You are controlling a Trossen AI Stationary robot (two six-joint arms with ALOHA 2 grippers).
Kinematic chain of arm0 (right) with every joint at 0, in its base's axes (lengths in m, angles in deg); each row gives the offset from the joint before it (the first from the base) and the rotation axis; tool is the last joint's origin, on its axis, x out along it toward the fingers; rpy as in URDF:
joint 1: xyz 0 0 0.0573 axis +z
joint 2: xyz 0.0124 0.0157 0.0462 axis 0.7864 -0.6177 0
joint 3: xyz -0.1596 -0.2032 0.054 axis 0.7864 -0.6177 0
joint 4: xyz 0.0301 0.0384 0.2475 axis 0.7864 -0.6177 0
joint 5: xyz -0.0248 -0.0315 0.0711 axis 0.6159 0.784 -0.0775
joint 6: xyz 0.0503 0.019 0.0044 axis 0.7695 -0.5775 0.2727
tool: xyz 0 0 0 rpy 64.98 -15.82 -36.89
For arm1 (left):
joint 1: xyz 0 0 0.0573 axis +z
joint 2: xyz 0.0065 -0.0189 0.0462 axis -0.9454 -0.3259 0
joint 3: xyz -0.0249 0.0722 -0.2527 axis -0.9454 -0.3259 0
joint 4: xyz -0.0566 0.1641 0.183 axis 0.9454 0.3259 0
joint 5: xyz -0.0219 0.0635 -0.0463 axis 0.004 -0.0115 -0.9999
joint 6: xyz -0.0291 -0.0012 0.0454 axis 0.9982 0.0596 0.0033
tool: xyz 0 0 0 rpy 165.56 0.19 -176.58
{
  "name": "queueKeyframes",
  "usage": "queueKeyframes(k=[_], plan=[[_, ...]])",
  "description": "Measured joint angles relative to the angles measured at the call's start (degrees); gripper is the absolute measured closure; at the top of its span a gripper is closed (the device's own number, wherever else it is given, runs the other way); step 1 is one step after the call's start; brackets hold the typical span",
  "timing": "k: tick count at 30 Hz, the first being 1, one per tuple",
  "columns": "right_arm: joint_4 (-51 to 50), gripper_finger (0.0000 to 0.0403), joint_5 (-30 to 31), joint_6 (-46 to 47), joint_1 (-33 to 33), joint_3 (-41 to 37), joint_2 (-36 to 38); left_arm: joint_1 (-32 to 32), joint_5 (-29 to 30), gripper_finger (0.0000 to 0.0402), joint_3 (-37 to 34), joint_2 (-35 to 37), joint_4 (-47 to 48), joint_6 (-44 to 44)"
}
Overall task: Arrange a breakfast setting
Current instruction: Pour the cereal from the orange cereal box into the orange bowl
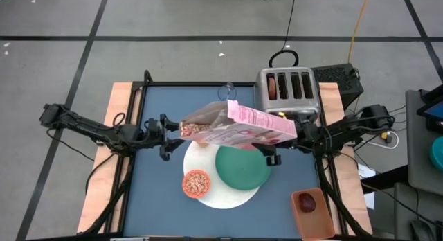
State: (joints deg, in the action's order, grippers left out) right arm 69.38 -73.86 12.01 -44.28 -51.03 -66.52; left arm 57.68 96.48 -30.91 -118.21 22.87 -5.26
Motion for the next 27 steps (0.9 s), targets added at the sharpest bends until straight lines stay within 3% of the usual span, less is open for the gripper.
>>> queueKeyframes(k=[8,18,27], plan=[[0.04,0.0190,-0.02,-1.48,0.00,3.84,-2.95,-1.44,0.00,0.0124,0.02,-1.07,-5.20,-3.43],[0.03,0.0190,1.57,-1.07,-0.07,6.07,-5.76,-1.64,-0.09,0.0124,0.06,-10.09,-16.01,-5.45],[-0.02,0.0190,1.64,-0.69,-0.09,6.13,-5.84,-1.64,-0.46,0.0124,9.04,-20.28,-15.64,-11.38]])
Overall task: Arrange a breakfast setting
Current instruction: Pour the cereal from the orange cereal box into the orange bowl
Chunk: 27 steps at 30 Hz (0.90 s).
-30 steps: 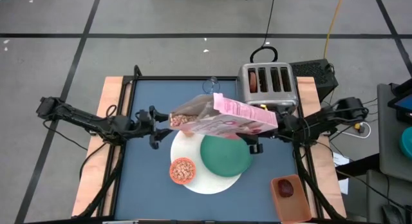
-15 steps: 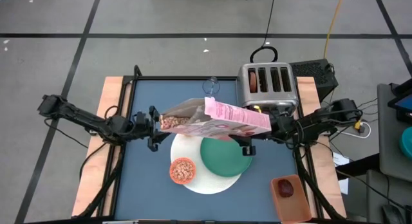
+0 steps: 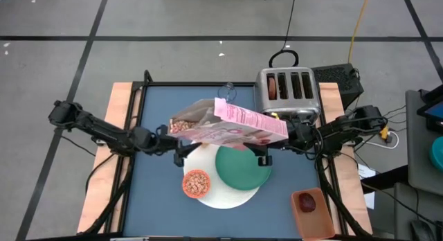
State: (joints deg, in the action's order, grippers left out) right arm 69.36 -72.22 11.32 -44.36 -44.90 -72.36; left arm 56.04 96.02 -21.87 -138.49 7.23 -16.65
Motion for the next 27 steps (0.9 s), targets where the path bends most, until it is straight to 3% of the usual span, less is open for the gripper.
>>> queueKeyframes(k=[14,27], plan=[[-0.02,0.0190,-0.22,0.72,0.00,0.00,0.00,0.13,-3.35,0.0124,11.73,-11.91,-0.04,-1.32],[-0.07,0.0190,-0.44,0.33,0.00,0.00,0.00,0.22,-3.76,0.0124,15.42,-13.93,-0.52,-2.41]])
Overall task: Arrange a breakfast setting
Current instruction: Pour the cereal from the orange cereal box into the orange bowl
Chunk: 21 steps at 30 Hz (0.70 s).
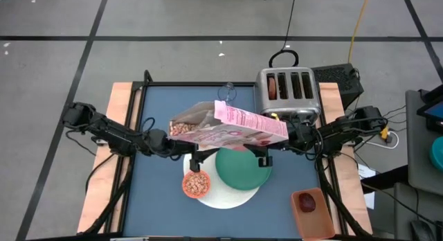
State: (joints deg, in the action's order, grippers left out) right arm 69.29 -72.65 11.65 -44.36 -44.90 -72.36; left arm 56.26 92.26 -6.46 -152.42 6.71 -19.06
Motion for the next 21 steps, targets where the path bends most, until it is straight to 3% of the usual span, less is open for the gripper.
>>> queueKeyframes(k=[21], plan=[[-3.05,0.0190,0.46,-0.53,0.00,-0.02,0.04,0.70,-0.02,0.0124,0.00,0.00,-6.06,-0.85]])
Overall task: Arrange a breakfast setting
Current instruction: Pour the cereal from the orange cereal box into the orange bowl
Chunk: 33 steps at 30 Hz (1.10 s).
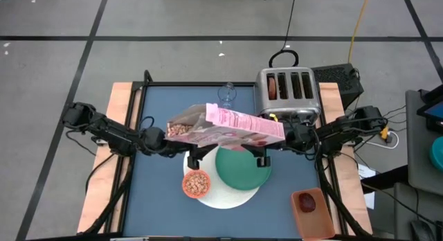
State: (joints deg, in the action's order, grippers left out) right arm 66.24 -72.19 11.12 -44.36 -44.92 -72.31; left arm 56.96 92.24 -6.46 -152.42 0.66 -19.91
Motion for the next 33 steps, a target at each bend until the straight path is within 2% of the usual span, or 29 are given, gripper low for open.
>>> queueKeyframes(k=[19,33], plan=[[-0.45,0.0190,0.03,-0.42,0.00,0.00,0.02,0.13,0.02,0.0124,0.00,0.00,0.17,1.96],[-2.02,0.0190,-0.03,0.85,0.00,0.02,0.07,0.00,0.02,0.0124,0.00,0.00,0.20,-2.91]])
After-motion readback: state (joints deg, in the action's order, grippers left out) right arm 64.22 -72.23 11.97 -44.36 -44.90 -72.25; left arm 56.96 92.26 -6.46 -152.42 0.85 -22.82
